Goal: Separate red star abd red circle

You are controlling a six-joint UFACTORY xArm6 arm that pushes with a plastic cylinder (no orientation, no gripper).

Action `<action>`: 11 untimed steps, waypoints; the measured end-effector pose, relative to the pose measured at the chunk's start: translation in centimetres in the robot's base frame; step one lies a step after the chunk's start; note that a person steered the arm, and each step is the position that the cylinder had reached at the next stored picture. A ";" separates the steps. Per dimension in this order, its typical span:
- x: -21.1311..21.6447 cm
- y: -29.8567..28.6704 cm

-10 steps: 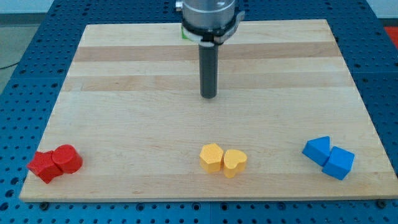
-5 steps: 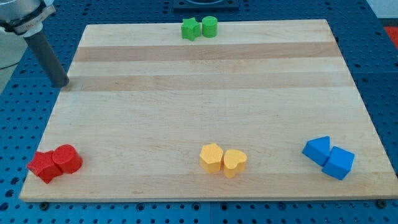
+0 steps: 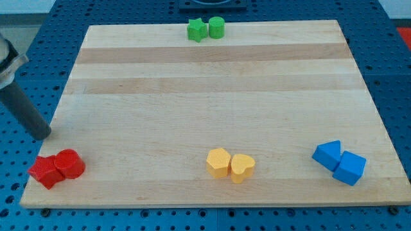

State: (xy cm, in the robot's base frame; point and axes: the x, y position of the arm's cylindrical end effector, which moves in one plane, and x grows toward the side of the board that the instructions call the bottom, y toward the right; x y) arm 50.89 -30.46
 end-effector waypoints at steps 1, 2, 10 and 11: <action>5.8 0.0; 8.1 0.0; 5.6 10.3; 3.2 11.7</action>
